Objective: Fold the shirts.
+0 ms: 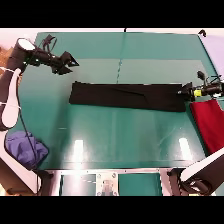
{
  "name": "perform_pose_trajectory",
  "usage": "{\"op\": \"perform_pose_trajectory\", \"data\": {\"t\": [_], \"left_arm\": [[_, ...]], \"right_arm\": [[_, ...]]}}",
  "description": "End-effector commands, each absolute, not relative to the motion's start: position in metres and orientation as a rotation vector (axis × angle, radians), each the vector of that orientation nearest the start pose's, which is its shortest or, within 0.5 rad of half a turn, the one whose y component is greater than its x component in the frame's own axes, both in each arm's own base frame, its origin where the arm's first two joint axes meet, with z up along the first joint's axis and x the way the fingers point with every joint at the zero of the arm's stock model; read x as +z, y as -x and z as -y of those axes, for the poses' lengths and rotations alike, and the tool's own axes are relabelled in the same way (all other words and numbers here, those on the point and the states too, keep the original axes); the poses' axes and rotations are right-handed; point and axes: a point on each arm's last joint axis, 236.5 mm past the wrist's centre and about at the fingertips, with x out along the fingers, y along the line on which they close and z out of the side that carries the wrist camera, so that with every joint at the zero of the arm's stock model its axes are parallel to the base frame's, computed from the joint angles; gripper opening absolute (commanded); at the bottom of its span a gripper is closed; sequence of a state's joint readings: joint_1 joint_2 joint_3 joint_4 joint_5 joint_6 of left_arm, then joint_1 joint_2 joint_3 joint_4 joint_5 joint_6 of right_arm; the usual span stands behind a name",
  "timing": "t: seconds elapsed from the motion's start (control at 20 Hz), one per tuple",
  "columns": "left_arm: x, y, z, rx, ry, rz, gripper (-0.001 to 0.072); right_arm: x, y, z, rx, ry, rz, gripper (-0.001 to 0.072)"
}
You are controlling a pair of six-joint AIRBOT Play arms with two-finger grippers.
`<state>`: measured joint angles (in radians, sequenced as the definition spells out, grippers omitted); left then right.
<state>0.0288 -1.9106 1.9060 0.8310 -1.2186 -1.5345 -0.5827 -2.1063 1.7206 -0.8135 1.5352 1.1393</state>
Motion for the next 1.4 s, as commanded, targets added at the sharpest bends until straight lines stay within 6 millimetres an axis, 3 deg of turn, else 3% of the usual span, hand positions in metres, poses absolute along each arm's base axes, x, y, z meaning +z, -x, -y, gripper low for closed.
{"op": "perform_pose_trajectory", "data": {"t": [0.0,0.05,0.1,0.25,0.3,0.45,0.6,0.7,0.85,1.0,1.15,1.25,1.35], "left_arm": [[0.038,-0.546,0.168,-0.516,0.578,-1.152,0.0271],[0.038,-0.544,0.178,-0.537,0.558,-1.146,0.0096],[0.039,-0.544,0.189,-0.552,0.545,-1.14,0.0054],[0.042,-0.545,0.228,-0.589,0.515,-1.097,0.0052],[0.04,-0.544,0.243,-0.603,0.496,-1.085,0.0019],[0.018,-0.531,0.309,-0.675,0.403,-1.062,0.0023],[-0.019,-0.508,0.383,-0.729,0.337,-1.054,0.0023],[-0.045,-0.489,0.43,-0.758,0.322,-1.045,0.0023],[-0.073,-0.463,0.473,-0.758,0.365,-1.075,0.0023],[-0.093,-0.445,0.491,-0.764,0.408,-1.126,0.0023],[-0.079,-0.446,0.488,-0.787,0.41,-1.14,0.0023],[-0.052,-0.457,0.469,-0.817,0.371,-1.155,0.0024],[-0.022,-0.471,0.426,-0.82,0.29,-1.165,0.0024]], "right_arm": [[-0.12,-0.452,0.089,0.421,-0.83,-1.407,0.0178],[-0.117,-0.454,0.09,0.421,-0.822,-1.399,0.0013],[-0.112,-0.457,0.092,0.423,-0.812,-1.39,0.0015],[-0.089,-0.464,0.096,0.433,-0.786,-1.371,0.0014],[-0.077,-0.466,0.096,0.434,-0.772,-1.357,0.0014],[-0.025,-0.466,0.085,0.467,-0.707,-1.328,0.0014],[0.039,-0.461,0.056,0.531,-0.663,-1.284,0.0014],[0.082,-0.452,0.025,0.603,-0.631,-1.256,0.0014],[0.137,-0.439,-0.021,0.693,-0.525,-1.186,0.0015],[0.162,-0.429,-0.055,0.756,-0.451,-1.156,0.0014],[0.156,-0.429,-0.065,0.751,-0.426,-1.183,0.0015],[0.156,-0.43,-0.066,0.742,-0.438,-1.184,0.0015],[0.158,-0.429,-0.071,0.731,-0.471,-1.2,0.0014]]}}
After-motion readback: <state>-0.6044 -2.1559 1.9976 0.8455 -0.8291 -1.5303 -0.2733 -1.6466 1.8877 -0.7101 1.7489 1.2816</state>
